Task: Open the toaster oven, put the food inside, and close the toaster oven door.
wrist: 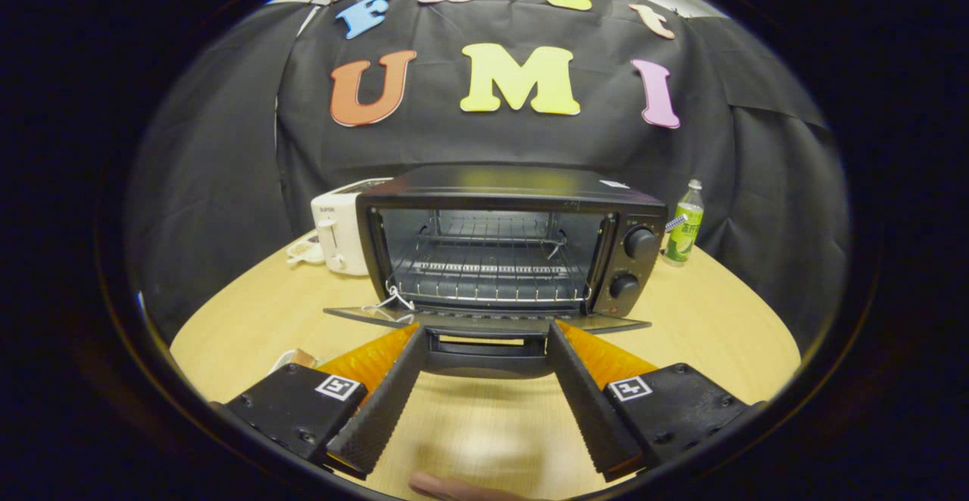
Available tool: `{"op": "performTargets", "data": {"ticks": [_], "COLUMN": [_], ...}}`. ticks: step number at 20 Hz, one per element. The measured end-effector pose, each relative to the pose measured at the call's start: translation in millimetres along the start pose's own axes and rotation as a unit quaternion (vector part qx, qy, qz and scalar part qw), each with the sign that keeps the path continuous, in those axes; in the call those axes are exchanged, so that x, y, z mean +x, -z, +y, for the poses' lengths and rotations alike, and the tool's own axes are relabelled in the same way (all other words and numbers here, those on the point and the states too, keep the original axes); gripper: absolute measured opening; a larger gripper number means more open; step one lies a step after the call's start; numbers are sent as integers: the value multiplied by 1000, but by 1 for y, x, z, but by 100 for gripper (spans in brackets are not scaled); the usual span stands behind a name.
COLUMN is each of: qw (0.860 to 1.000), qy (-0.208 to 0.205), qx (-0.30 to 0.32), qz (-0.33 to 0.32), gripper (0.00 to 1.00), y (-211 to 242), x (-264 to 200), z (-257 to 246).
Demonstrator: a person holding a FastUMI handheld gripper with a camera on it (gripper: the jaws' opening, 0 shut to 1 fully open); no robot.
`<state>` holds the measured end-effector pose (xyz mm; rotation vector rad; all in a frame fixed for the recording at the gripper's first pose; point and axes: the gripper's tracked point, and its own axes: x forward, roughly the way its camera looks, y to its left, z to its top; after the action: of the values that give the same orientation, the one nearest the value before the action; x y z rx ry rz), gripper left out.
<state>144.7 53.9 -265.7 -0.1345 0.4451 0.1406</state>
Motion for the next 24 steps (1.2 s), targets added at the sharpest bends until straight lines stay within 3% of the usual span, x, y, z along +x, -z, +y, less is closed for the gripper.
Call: {"op": "performTargets", "data": {"ticks": [7, 12, 24], "qw": [998, 991, 982], "qy": [5, -48, -45], "qx": [25, 87, 113], "qz": [63, 85, 145], "gripper": [100, 100, 100], "y": [30, 26, 47], "x": [-2, -12, -5], "z": [-10, 6, 6]}}
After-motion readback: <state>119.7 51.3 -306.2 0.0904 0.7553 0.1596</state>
